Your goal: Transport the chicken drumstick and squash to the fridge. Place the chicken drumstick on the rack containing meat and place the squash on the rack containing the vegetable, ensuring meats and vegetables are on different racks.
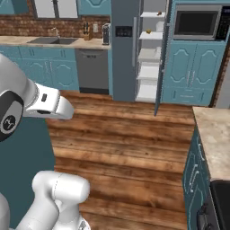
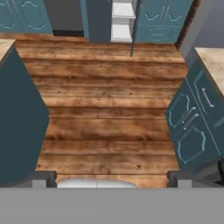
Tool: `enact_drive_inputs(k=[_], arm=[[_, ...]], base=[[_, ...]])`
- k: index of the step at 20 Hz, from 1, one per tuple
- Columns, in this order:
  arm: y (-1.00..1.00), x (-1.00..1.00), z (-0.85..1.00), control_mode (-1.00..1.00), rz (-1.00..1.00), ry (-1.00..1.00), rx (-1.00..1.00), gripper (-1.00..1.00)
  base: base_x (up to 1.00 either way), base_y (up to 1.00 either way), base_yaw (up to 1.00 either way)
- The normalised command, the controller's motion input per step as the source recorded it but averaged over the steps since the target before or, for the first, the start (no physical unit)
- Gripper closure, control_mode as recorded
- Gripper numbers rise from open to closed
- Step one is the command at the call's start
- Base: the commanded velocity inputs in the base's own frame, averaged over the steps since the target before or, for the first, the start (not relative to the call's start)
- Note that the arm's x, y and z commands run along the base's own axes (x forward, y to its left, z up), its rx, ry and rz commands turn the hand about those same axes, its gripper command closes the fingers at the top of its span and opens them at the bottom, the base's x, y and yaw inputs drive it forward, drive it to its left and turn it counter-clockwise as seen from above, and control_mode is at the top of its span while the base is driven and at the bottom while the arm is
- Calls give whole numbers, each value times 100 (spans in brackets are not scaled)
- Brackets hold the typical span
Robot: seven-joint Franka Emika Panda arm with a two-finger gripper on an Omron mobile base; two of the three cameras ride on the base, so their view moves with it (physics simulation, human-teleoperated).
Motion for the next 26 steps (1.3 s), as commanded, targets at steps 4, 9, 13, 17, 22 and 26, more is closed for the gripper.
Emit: enact_drive_inputs(k=[4, 9, 13, 17, 22, 26], arm=[[0, 0, 0, 100, 0, 0, 0, -100], [0, 0, 0, 100, 0, 0, 0, -100], [0, 0, 0, 100, 0, 0, 0, -100], [0, 0, 0, 100, 0, 0, 0, -100], [0, 0, 0, 100, 0, 0, 0, -100], [0, 0, 0, 100, 0, 0, 0, -100]], base=[[-100, 0, 0], [-100, 0, 0], [-100, 16, 0], [-100, 91, -5], [-95, 100, -8], [-78, 100, -4]])
